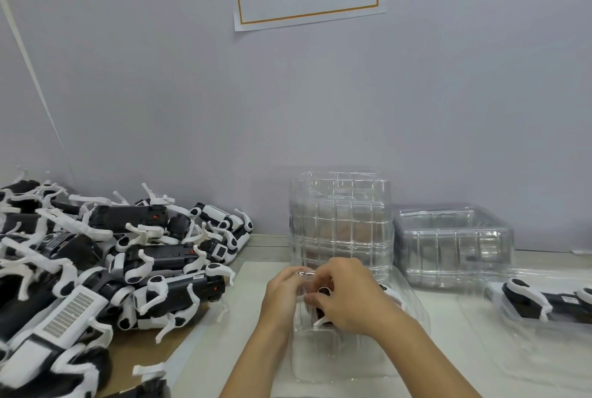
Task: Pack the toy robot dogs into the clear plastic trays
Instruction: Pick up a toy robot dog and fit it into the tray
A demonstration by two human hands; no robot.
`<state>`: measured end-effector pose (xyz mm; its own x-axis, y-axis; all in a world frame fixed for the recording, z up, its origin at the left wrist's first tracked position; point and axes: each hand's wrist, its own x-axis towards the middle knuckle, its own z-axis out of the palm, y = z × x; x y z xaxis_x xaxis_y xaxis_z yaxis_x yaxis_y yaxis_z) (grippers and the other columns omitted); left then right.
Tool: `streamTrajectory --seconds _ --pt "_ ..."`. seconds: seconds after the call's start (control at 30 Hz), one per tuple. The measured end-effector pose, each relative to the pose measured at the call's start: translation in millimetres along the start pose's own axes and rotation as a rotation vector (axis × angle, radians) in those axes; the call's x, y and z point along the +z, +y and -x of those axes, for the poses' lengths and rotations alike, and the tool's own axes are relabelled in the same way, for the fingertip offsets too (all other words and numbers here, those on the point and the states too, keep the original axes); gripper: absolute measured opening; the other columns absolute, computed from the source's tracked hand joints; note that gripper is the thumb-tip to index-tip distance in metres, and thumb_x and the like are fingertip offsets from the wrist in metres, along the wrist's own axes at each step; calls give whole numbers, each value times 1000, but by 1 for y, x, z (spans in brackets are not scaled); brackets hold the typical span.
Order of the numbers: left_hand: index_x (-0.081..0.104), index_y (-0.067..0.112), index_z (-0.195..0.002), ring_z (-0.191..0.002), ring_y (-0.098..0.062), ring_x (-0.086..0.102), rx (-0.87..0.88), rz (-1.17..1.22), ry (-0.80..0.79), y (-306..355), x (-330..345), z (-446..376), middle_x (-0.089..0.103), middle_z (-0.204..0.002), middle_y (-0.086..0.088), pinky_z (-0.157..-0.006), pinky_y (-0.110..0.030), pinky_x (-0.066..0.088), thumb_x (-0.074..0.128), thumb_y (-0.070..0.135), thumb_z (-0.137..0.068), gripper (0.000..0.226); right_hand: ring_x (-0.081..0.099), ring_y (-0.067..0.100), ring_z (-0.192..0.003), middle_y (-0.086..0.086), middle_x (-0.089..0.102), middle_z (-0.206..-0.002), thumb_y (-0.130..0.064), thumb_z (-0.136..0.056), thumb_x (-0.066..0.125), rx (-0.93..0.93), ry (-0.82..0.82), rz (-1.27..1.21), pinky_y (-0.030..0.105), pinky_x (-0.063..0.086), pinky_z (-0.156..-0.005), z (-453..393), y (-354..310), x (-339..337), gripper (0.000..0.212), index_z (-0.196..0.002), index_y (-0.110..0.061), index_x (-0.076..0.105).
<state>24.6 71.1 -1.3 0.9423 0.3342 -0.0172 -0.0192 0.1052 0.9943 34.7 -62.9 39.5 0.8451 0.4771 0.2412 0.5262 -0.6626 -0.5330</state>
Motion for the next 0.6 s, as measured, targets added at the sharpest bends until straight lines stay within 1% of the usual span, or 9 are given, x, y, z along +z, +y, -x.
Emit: streamTrajectory --seconds 0.07,0.13,0.2,0.23,0.3,0.4,0.47,0.53,0.6 --pt "77 14 -73 -91 -32 68 2 0 0 -1 -1 -2 74 -89 -17 -83 -43 51 53 -3 -86 33 57 0 -72 -21 60 -75 -36 -88 71 2 -11 -4 11 37 -64 1 -1 -2 10 -80 -31 75" --pt "77 12 -76 -93 -34 68 1 -16 -4 -1 -1 -3 75 -90 -17 -83 -42 52 53 -3 -86 30 61 3 -82 -18 67 -83 -29 -90 67 17 -53 -7 14 45 -72 2 -1 -8 11 -91 -31 78" --pt "77 11 -80 -100 -38 68 -2 -31 -11 -1 -1 -3 75 -95 -18 -92 -48 52 54 -1 -85 26 63 4 -91 -14 71 -95 -22 -91 67 43 -119 -38 17 50 -80 3 -1 -18 17 -99 -32 78" --pt "77 11 -81 -102 -38 68 -2 -34 -12 0 -2 -3 75 -97 -18 -97 -50 50 55 -1 -85 25 63 3 -93 -13 70 -100 -21 -91 68 48 -148 -48 16 50 -81 3 -1 -22 18 -103 -32 77" --pt "76 9 -86 -105 -37 68 -1 -46 -16 0 -1 -2 75 -97 -16 -101 -51 48 55 0 -86 22 61 3 -93 -13 67 -105 -26 -90 71 67 -172 -7 17 49 -80 4 -1 -28 19 -108 -33 74" --pt "75 9 -89 -105 -35 68 -19 -42 4 1 -1 0 76 -97 -16 -103 -50 48 55 1 -88 22 60 11 -106 -9 61 -118 -41 -87 73 165 -141 93 29 51 -90 6 -5 -30 22 -109 -37 69" --pt "75 11 -90 -105 -35 68 -29 -42 13 1 0 1 76 -97 -17 -101 -49 49 55 2 -89 22 61 14 -101 -7 62 -110 -44 -87 73 201 -150 93 32 51 -90 7 -5 -29 20 -104 -36 67" --pt "75 12 -88 -105 -35 68 -28 -41 13 2 0 2 76 -96 -16 -100 -48 49 55 2 -89 23 58 13 -90 -10 58 -93 -42 -89 71 202 -180 56 35 50 -92 8 -5 -28 14 -97 -36 62" --pt "76 13 -86 -105 -36 68 -22 -41 15 2 0 2 76 -95 -15 -100 -49 49 55 1 -88 24 51 9 -80 -14 54 -77 -40 -91 69 188 -190 3 38 47 -97 8 -3 -27 11 -93 -35 59"
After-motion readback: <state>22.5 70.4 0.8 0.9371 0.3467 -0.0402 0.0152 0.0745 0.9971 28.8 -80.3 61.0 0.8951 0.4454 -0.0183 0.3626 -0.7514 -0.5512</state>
